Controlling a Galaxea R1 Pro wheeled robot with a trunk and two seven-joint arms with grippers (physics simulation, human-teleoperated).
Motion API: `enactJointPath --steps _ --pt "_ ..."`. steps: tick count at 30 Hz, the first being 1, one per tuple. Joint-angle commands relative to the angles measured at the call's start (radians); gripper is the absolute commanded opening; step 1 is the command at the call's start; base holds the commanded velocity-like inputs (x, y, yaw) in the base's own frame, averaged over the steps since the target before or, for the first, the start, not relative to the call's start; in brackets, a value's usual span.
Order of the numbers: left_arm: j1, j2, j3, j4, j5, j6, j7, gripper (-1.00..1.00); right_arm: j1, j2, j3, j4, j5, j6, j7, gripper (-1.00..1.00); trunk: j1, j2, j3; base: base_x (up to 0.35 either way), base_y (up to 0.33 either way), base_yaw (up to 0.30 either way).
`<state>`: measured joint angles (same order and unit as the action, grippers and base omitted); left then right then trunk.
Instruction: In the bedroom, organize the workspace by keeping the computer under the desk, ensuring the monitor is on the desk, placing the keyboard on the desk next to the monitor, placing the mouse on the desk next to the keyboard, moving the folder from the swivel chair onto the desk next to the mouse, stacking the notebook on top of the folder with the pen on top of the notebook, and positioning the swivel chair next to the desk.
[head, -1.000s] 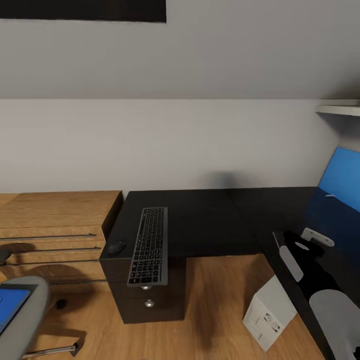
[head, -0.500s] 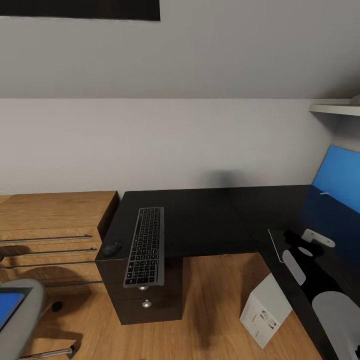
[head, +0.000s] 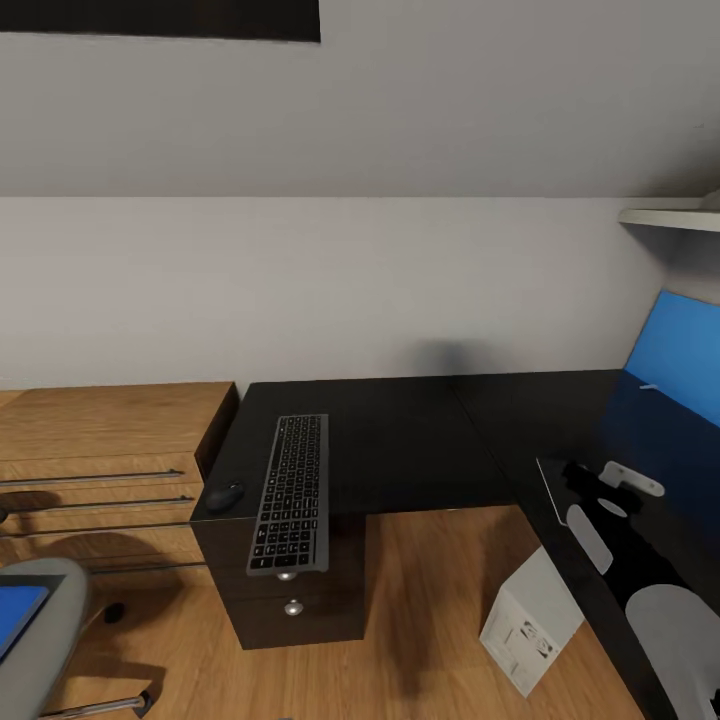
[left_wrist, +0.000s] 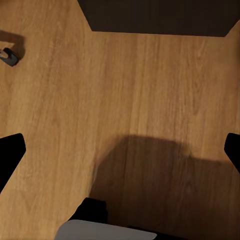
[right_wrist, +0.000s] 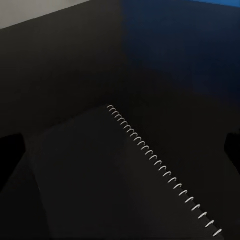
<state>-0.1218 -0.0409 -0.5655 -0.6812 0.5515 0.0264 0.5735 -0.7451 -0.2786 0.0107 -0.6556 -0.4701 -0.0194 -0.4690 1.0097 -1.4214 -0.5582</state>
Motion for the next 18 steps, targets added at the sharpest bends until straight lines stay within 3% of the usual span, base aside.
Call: enactJointPath --steps 1,9,14,18 --pt "-0.001 0.001 -0.005 -0.001 0.004 0.003 0.008 1.00 0.000 0.000 0.001 0.000 -0.009 -0.001 -0.001 1.00 0.000 -0.001 -0.001 0.000 0.000 0.000" --pt "-0.001 0.001 -0.005 -0.001 0.004 0.003 0.008 1.00 -0.001 -0.001 -0.001 0.039 -0.010 0.001 0.012 1.00 0.000 -0.001 -0.001 0.000 0.000 0.000" --pt "-0.001 0.001 -0.005 -0.001 0.005 0.003 0.008 1.00 -0.002 0.002 0.003 -0.035 -0.010 0.002 0.008 1.00 0.000 -0.001 -0.001 0.000 0.000 0.000" --pt "-0.001 0.001 -0.005 -0.001 0.005 0.003 0.008 1.00 -0.002 0.002 0.003 -0.041 -0.010 0.003 0.008 1.00 0.000 -0.001 -0.002 0.000 0.000 0.000"
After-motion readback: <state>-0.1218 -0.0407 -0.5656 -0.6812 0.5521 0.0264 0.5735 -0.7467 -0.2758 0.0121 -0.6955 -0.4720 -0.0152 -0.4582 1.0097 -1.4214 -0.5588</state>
